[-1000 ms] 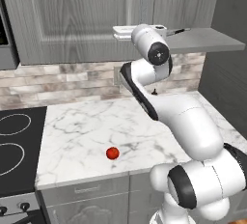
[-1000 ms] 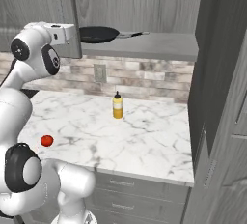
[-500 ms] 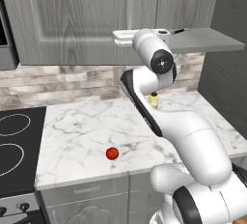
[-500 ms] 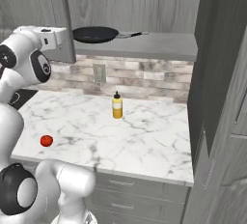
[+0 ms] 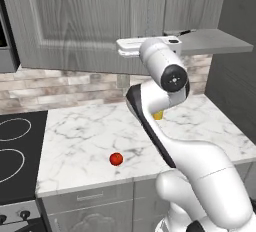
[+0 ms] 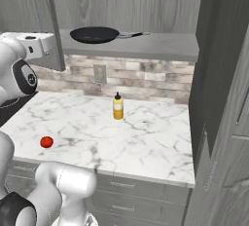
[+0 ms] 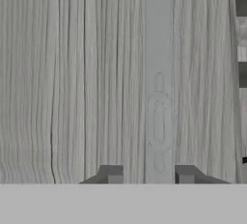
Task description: Pick the pan from the cabinet and place it on the stove. Then turn on the stove burner for the pan.
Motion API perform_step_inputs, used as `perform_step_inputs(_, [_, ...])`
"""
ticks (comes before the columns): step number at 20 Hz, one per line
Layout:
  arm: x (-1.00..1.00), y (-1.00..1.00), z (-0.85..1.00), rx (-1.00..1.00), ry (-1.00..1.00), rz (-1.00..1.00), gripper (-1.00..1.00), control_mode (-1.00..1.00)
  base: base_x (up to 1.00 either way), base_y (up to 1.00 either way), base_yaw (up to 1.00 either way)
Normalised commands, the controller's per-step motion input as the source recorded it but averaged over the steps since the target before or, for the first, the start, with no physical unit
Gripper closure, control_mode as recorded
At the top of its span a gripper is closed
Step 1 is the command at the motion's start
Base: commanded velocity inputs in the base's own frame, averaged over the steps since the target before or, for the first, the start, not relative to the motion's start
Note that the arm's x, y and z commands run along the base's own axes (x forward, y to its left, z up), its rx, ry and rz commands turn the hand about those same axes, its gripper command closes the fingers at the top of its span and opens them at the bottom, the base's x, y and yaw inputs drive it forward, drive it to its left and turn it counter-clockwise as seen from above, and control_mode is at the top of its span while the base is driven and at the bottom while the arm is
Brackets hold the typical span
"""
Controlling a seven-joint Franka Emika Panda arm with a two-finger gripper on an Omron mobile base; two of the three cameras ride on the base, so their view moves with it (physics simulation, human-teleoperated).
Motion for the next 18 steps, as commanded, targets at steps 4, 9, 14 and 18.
perform_step_inputs(4, [-0.71,0.43,0.0,0.0,0.0,0.0,1.0,-1.0,0.0,0.0,0.0])
perform_step_inputs(9, [-0.67,0.51,0.0,0.0,0.0,0.0,1.0,-1.0,0.0,0.0,0.0])
perform_step_inputs(14, [-0.62,0.53,0.0,0.0,0.0,0.0,1.0,-1.0,0.0,0.0,0.0])
perform_step_inputs(18, [-0.66,0.44,0.0,0.0,0.0,0.01,-1.0,-1.0,0.0,0.0,0.0])
